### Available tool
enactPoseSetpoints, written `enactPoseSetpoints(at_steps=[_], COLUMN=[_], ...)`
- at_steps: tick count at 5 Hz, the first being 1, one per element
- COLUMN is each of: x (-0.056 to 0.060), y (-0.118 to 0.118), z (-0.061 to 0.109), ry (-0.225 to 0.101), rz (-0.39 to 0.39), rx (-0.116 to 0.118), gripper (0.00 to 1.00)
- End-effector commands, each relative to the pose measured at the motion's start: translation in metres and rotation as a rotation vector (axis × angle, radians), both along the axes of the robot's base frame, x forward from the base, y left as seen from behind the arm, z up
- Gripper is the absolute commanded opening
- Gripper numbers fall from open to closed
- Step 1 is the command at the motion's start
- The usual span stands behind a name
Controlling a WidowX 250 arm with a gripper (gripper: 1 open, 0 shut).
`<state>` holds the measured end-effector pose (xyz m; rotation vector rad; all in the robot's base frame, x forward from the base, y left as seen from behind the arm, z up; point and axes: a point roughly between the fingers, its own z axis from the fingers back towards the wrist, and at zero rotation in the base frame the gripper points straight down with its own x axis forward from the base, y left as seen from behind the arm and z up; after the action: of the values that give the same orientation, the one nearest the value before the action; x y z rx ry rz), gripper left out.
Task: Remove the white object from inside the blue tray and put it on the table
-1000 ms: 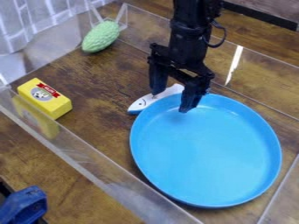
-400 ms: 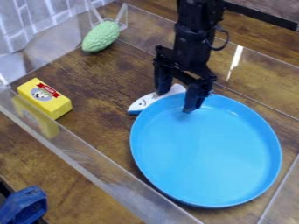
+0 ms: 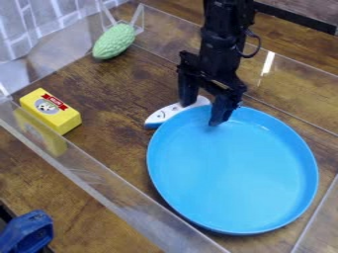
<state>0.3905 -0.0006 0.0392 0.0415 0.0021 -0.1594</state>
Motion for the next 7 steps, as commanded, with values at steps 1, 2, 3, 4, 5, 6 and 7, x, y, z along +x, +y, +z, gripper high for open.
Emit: enactPoseSetpoints(at_steps=[1, 2, 3, 4, 5, 6, 7], x=[0.01, 0.011, 0.013, 0.012, 0.009, 0.006, 0.003], y=[0.003, 0.004, 0.005, 0.006, 0.012, 0.017, 0.022], z=[0.013, 0.009, 0.006, 0.007, 0.006, 0.007, 0.014], ry=[-0.053, -0.057, -0.06, -0.058, -0.048, -0.036, -0.03], rz=[-0.004, -0.011, -0.018, -0.027, -0.023, -0.019, -0.016], rx=[-0.001, -0.001, -0.001, 0.004, 0.013, 0.021, 0.027], gripper=[1.0, 1.0, 0.0, 0.0, 1.0, 1.0, 1.0])
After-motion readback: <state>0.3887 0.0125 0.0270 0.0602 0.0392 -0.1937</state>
